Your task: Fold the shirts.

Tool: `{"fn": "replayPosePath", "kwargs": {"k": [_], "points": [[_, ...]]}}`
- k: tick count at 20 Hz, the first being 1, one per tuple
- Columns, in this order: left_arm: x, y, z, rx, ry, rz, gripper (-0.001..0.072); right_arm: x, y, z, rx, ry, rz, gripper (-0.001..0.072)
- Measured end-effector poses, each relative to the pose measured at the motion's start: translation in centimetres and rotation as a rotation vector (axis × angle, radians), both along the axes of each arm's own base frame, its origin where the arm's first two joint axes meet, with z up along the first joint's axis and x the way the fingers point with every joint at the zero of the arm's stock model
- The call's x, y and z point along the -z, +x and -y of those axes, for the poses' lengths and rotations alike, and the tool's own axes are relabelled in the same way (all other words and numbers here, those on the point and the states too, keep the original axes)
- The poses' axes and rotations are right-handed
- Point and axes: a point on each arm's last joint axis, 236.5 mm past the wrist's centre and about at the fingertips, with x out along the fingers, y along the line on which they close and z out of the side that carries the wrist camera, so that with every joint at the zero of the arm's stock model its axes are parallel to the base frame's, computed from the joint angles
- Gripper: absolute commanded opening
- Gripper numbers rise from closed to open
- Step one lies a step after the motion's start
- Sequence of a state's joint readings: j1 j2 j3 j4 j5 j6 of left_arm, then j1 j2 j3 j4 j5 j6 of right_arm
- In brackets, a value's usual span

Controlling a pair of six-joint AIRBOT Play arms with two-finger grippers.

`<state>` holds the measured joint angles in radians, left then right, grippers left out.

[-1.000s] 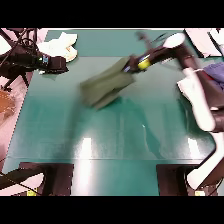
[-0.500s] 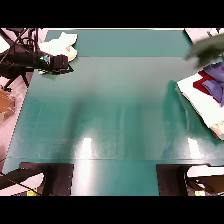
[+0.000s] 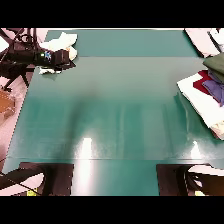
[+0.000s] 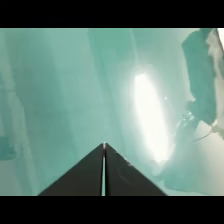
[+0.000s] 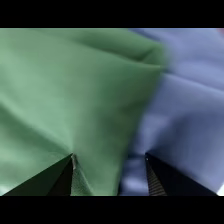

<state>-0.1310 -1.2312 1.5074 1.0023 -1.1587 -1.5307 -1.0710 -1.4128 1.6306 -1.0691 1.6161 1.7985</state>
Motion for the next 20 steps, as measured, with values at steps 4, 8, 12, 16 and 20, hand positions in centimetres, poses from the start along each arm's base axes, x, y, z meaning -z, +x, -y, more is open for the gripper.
{"fn": "replayPosePath", "kwargs": {"k": [4,8,12,16,20], "points": [[-0.2,-0.3,0.4,0.006,-0.024,-0.011,0.0027,-1.5,-1.6,2.6,0.026,-0.049,0.057,0.0506],[-0.7,-0.8,1.4,0.028,-0.073,-0.03,0.0027,-16.0,1.8,5.0,0.052,-0.259,0.499,0.0506],[-0.9,-1.1,1.8,0.039,-0.098,-0.039,0.0027,-29.0,6.0,-5.3,-0.16,-0.302,0.878,0.0504],[-1.1,-1.2,2.0,0.043,-0.107,-0.042,0.0027,-31.3,8.9,-25.9,-0.617,-0.117,1.066,0.0378],[-1.1,-1.3,2.1,0.045,-0.112,-0.042,0.0026,-25.4,4.9,-46.1,-1.128,0.038,1.073,0.0026]]}}
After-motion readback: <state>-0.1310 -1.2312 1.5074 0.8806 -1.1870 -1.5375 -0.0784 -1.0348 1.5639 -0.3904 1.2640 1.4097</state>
